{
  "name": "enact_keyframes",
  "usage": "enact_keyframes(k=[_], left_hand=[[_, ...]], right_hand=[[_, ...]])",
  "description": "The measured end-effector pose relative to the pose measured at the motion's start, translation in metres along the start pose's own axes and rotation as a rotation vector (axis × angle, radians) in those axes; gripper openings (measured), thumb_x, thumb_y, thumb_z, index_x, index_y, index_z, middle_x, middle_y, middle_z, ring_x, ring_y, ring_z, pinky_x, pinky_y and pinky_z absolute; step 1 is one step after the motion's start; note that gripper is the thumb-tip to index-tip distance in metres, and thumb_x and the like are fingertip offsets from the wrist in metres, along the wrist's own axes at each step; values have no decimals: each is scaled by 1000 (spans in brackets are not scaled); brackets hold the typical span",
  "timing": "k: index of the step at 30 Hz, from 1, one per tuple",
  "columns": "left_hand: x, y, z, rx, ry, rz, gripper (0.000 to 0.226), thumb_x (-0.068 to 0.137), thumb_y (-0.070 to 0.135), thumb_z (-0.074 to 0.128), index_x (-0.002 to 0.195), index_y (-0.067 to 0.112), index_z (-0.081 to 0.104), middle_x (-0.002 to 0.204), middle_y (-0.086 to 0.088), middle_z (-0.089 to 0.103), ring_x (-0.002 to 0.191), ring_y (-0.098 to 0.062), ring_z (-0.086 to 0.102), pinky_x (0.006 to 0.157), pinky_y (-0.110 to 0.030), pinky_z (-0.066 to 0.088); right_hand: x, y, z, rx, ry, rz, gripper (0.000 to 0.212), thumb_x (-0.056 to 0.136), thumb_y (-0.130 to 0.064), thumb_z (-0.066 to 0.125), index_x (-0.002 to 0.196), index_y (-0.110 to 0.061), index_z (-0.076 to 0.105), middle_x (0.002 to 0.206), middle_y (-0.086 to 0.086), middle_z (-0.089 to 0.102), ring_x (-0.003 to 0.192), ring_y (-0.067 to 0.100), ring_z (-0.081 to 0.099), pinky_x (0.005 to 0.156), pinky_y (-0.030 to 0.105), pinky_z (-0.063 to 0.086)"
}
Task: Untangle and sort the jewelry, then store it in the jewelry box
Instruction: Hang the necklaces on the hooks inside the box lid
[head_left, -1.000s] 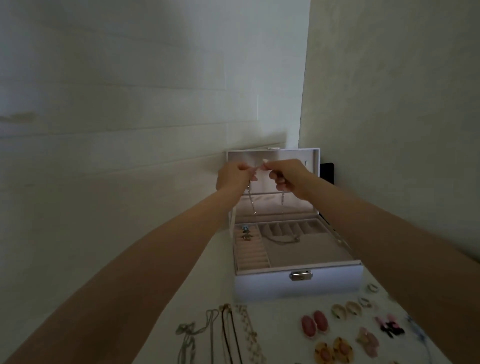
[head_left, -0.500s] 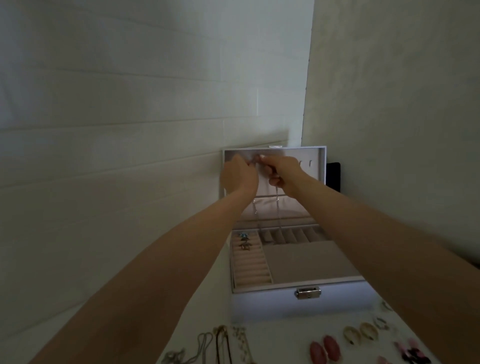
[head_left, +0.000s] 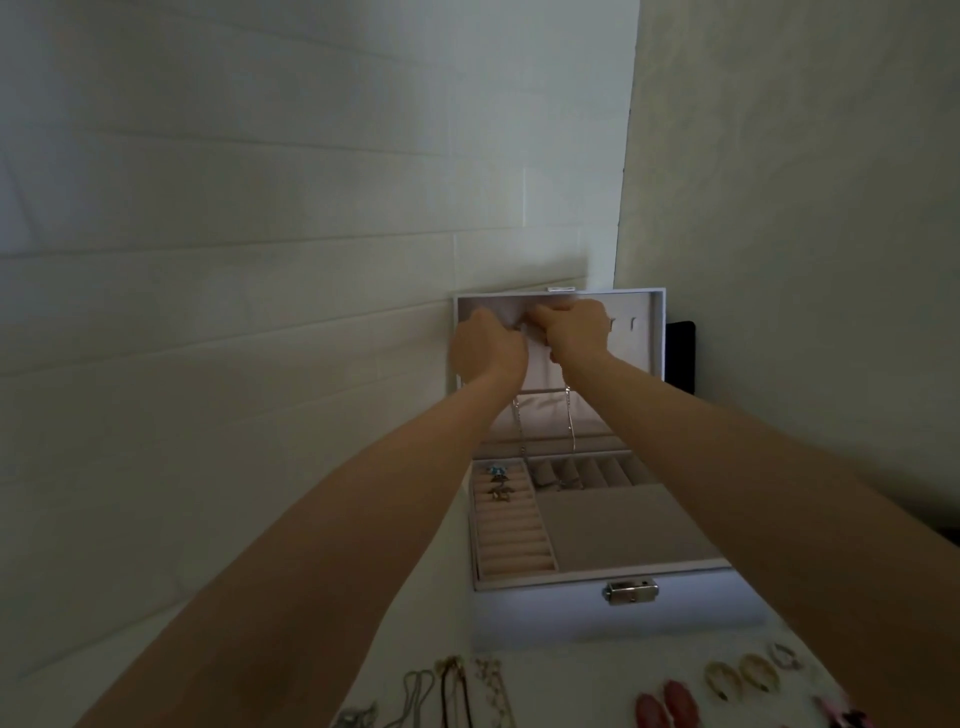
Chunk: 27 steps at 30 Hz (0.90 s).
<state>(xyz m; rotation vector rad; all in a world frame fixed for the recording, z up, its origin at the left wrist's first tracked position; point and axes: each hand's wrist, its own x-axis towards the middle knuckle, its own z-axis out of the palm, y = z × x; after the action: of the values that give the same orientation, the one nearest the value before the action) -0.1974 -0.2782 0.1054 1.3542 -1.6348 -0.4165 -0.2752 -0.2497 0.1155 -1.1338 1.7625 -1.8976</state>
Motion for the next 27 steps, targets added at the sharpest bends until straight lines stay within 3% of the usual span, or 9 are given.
enact_keyframes(k=[4, 8, 14, 18, 22, 27], left_hand=[[0, 1, -2, 14, -8, -6, 25, 83, 24, 58, 91, 6, 73, 89, -12, 73, 91, -27, 66, 70, -32, 49], [2, 2, -6, 19, -25, 4, 25, 77, 19, 56, 90, 7, 73, 89, -12, 73, 91, -29, 66, 72, -34, 51], [-2, -1, -6, 83, -50, 74, 24, 80, 17, 53, 87, 6, 73, 86, -12, 72, 86, -28, 67, 70, -34, 53], [-11, -5, -7, 237, -26, 236, 27, 93, 22, 49, 94, 4, 70, 93, -13, 70, 92, -29, 65, 69, -34, 47], [-19, -9, -10, 263, -16, 331, 26, 98, 28, 44, 98, 9, 62, 98, -11, 67, 92, -28, 62, 67, -32, 39], [-35, -23, -12, 268, -97, 388, 27, 98, 25, 41, 102, 13, 65, 98, -8, 68, 88, -24, 62, 65, -29, 40]], right_hand=[[0, -2, 0, -214, 102, -158, 12, 75, -9, 63, 73, 1, 68, 67, 10, 62, 63, 18, 53, 59, 31, 46], [1, 3, -8, -403, 139, -207, 8, 80, -12, 57, 72, -15, 58, 69, 0, 56, 66, 17, 51, 53, 24, 35], [-4, 16, -8, -469, 127, -211, 13, 81, -15, 58, 69, -13, 54, 59, -3, 47, 61, 19, 48, 52, 25, 33], [-13, 24, -8, -385, 85, -152, 27, 83, -16, 61, 59, -13, 48, 57, 1, 47, 55, 17, 44, 48, 24, 32], [-24, 33, -9, -180, -10, -27, 15, 84, -9, 63, 69, -7, 62, 64, 9, 62, 60, 22, 60, 57, 36, 55], [-44, 45, -13, 120, -107, 173, 18, 92, -16, 61, 76, -10, 64, 66, 9, 63, 54, 18, 60, 48, 26, 53]])
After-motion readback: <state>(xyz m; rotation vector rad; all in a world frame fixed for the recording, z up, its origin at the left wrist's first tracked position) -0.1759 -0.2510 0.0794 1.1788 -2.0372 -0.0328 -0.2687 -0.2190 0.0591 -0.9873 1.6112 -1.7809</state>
